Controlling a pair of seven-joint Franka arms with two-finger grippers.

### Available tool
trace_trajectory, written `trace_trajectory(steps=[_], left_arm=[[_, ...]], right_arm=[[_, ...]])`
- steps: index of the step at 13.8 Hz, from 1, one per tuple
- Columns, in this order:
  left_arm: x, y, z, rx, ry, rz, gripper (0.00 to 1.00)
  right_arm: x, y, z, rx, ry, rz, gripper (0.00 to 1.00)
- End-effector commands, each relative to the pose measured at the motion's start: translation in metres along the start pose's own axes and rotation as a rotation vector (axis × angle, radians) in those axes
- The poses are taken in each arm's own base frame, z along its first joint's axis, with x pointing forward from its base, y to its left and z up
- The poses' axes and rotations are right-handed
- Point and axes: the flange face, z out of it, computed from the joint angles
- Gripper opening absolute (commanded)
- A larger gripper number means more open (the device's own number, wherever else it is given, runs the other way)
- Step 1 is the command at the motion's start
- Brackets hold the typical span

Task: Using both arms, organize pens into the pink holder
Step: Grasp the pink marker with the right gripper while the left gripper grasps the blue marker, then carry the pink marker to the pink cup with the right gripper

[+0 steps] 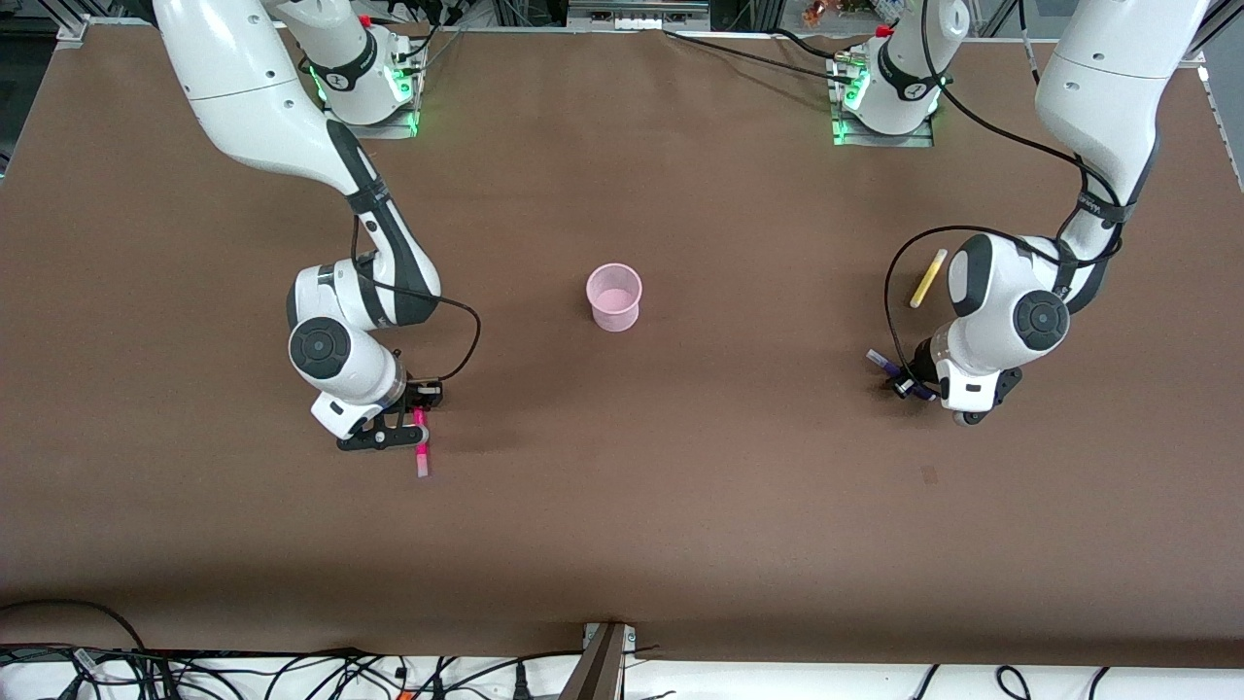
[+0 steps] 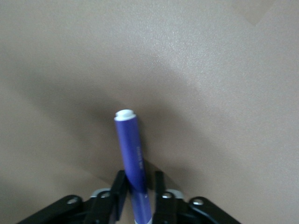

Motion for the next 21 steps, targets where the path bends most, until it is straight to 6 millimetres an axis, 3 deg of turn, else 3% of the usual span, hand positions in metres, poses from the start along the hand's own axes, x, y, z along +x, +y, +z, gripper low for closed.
trace_trajectory(steps=[1,3,5,6,9,11,13,17,19,21], left_arm=[[0.001,-0.003,0.002,0.002,0.001,0.001,0.03],[0.001,0.000,-0.003,-0.002,0.005,0.003,0.00],[-0.003,0.008,-0.025,-0.022,0.030,0.005,0.00],[-0.005,0.012,-0.041,-0.029,0.041,-0.018,0.00],[-0.032,0.036,-0.081,-0.060,0.057,-0.092,0.00],[-0.059,0.054,-0.097,-0.050,0.038,-0.124,0.00],[-0.086,0.073,-0.117,-0.074,0.042,-0.167,0.00],[-0.136,0.101,-0.146,-0.107,0.044,-0.242,0.00],[-0.151,0.107,-0.157,-0.112,0.047,-0.248,0.00],[-0.158,0.114,-0.165,-0.125,0.050,-0.232,0.00]], right_arm=[[0.009,-0.003,0.003,0.010,0.012,0.004,0.19],[0.012,-0.004,-0.002,0.012,0.018,-0.001,0.00],[0.013,-0.011,-0.009,0.030,0.003,0.017,0.00],[0.009,-0.024,-0.018,0.059,-0.030,0.033,0.00],[0.000,-0.039,-0.074,0.148,-0.194,0.116,0.00],[-0.017,-0.049,-0.115,0.218,-0.318,0.201,0.00],[-0.032,-0.061,-0.142,0.312,-0.449,0.310,0.00],[-0.055,-0.119,-0.173,0.428,-0.621,0.500,0.00],[-0.067,-0.155,-0.177,0.478,-0.722,0.606,0.00],[-0.080,-0.180,-0.166,0.535,-0.843,0.707,0.00]])
